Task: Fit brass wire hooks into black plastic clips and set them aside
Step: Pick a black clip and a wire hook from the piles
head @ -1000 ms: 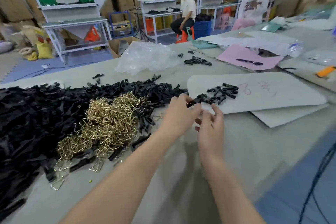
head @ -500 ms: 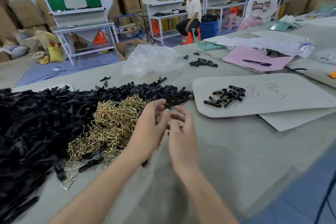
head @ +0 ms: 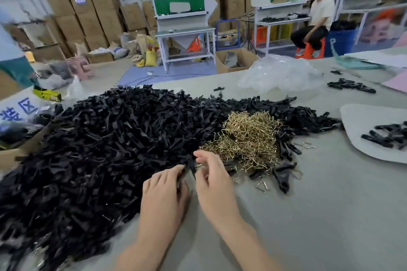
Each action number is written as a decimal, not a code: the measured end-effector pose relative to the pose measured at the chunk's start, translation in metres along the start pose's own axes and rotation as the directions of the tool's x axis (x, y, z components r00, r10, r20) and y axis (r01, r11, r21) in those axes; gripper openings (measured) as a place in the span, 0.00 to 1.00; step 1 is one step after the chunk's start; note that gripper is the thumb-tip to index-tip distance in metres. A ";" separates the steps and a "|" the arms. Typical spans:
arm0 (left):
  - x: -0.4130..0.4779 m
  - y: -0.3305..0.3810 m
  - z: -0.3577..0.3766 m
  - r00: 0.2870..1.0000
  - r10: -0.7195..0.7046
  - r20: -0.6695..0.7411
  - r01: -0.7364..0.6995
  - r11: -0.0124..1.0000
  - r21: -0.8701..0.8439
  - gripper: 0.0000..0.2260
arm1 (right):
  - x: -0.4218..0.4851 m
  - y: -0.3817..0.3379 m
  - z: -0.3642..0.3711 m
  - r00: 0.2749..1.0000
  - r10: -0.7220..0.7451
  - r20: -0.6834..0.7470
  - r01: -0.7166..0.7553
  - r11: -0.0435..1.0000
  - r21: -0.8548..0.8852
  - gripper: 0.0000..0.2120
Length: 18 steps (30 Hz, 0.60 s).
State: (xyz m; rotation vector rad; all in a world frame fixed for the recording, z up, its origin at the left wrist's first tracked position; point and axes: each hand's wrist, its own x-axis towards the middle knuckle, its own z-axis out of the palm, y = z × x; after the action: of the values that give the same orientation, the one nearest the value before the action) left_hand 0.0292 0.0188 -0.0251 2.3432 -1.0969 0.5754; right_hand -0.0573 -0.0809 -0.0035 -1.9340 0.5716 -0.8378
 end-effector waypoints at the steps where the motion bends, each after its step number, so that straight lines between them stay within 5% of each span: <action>1: 0.002 0.000 0.002 1.000 -0.001 -0.014 0.001 0.999 0.037 0.14 | 0.000 0.001 0.004 1.000 -0.008 -0.004 0.008 1.000 -0.024 0.18; 8: 0.031 -0.007 0.017 0.995 0.019 -0.099 0.006 0.970 0.244 0.16 | 0.012 0.007 -0.002 0.963 0.269 -0.025 -0.245 0.907 0.344 0.16; 13: 0.040 -0.006 0.022 0.999 -0.024 -0.036 0.032 0.965 0.260 0.15 | 0.018 0.010 -0.005 0.944 0.329 -0.011 -0.280 0.822 0.496 0.16; 15: 0.039 -0.006 0.023 0.998 -0.015 -0.055 0.028 0.969 0.244 0.12 | 0.016 0.014 -0.005 0.950 0.311 -0.018 -0.277 0.871 0.405 0.15; 18: 0.037 -0.007 0.023 0.996 -0.008 -0.088 0.026 0.979 0.204 0.09 | 0.010 0.022 -0.001 0.990 0.090 -0.106 -0.096 0.994 -0.055 0.10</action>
State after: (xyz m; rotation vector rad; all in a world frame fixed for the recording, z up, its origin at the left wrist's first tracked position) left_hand 0.0602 -0.0130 -0.0247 2.4727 -1.0199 0.8111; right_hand -0.0523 -0.0988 -0.0195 -1.9105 0.7515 -0.8738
